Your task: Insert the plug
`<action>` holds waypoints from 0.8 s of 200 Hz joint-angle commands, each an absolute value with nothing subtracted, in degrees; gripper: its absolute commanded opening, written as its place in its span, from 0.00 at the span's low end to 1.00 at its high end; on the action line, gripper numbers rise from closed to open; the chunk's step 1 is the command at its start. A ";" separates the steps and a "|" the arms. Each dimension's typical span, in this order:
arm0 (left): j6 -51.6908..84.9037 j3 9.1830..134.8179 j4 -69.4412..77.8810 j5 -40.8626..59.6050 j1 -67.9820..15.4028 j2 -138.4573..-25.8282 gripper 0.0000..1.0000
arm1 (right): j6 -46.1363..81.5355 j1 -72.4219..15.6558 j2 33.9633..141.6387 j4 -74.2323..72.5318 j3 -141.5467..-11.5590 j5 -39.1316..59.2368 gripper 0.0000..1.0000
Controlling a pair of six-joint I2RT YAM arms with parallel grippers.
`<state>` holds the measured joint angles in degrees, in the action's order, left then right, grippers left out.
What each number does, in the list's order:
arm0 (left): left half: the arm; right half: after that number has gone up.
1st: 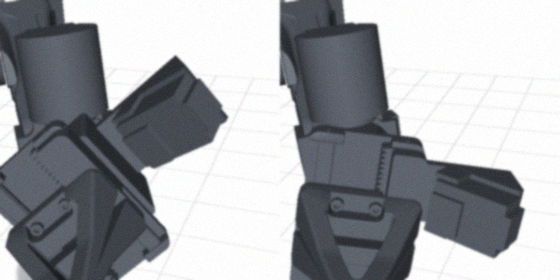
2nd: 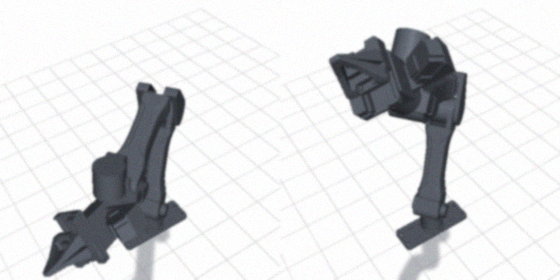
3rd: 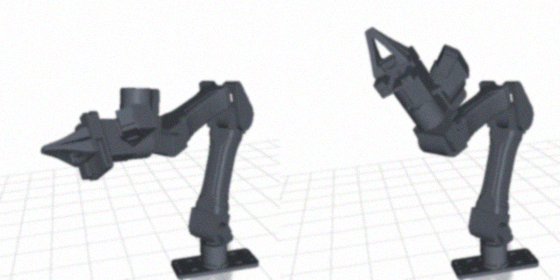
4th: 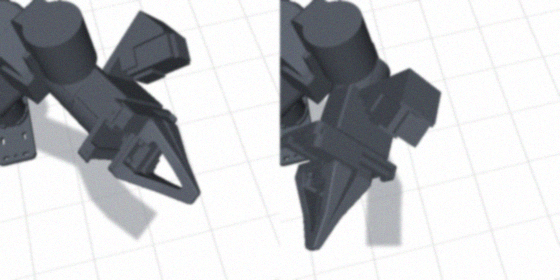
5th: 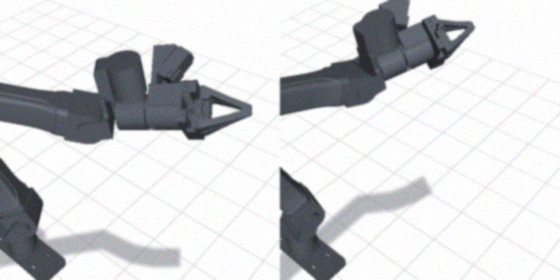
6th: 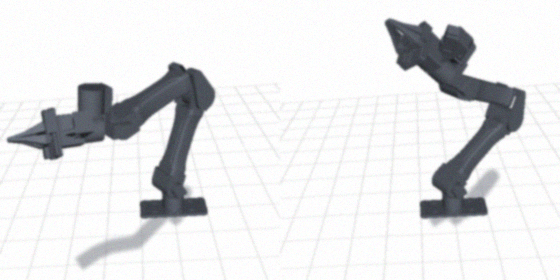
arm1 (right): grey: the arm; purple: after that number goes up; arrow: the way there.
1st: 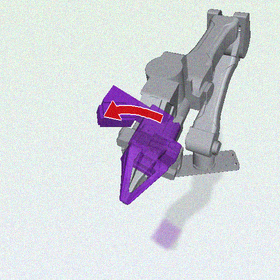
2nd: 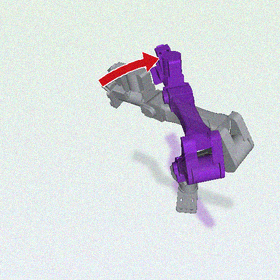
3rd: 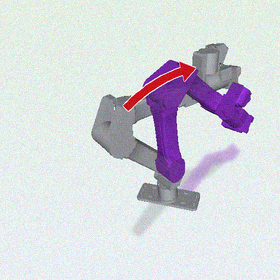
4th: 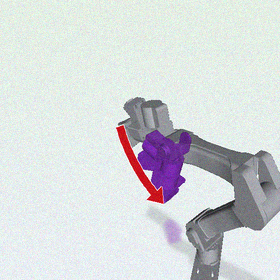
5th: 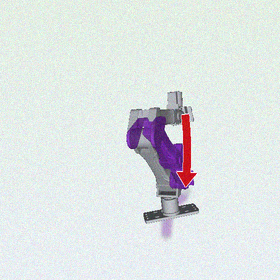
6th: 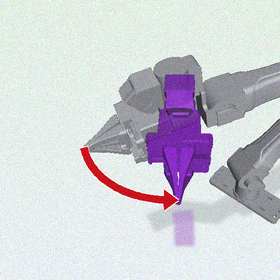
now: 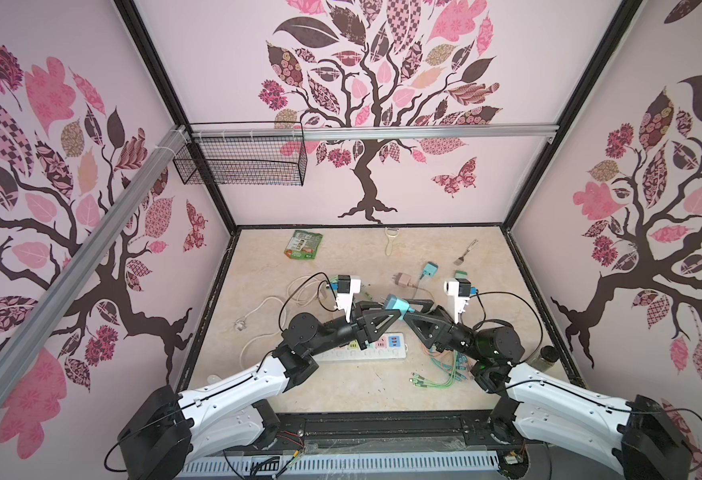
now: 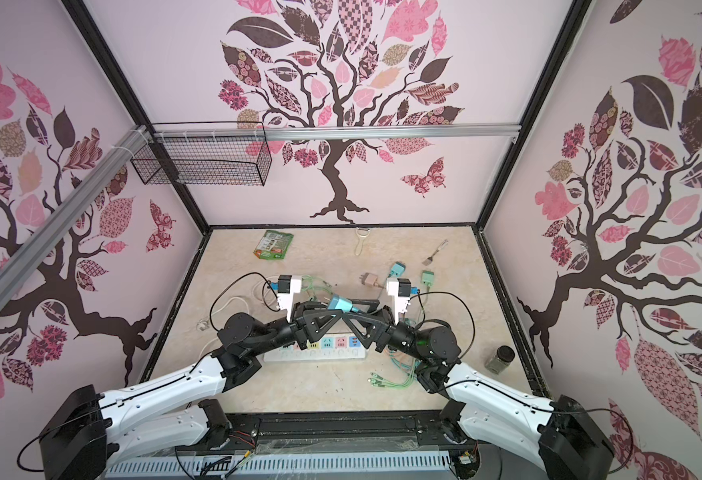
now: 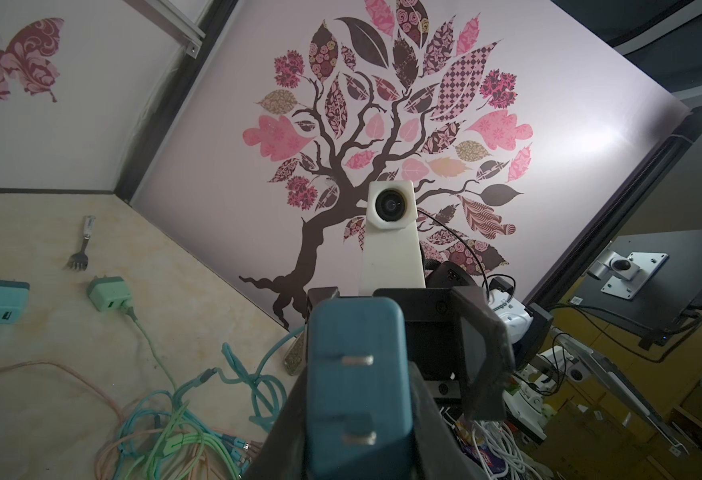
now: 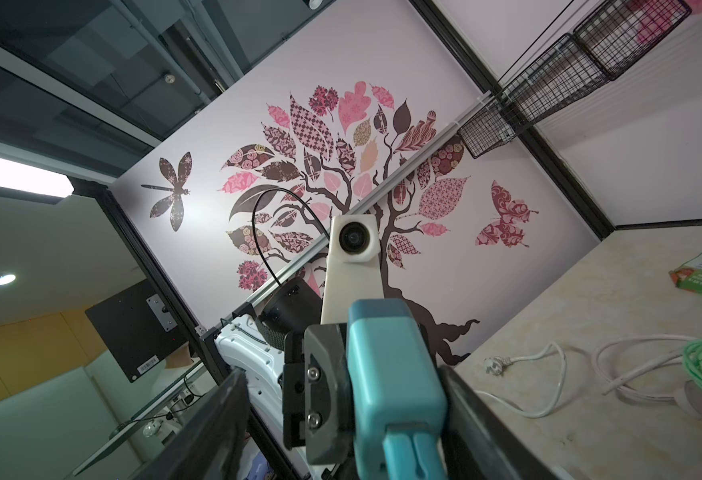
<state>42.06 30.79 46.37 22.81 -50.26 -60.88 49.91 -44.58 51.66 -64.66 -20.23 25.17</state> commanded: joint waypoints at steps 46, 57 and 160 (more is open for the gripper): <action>40.65 32.03 45.08 18.76 -50.20 -57.92 0.00 | 45.27 -44.75 42.01 -48.90 -22.17 27.84 0.78; 41.01 32.29 45.28 19.18 -50.19 -58.18 0.00 | 45.43 -44.70 42.26 -48.83 -22.02 26.98 0.77; 45.44 29.71 53.04 19.61 -50.20 -59.48 0.00 | 50.10 -44.73 49.34 -63.54 -21.48 21.38 0.53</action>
<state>44.38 30.70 48.29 20.43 -50.50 -59.37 49.91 -44.58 48.56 -59.75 -18.79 22.50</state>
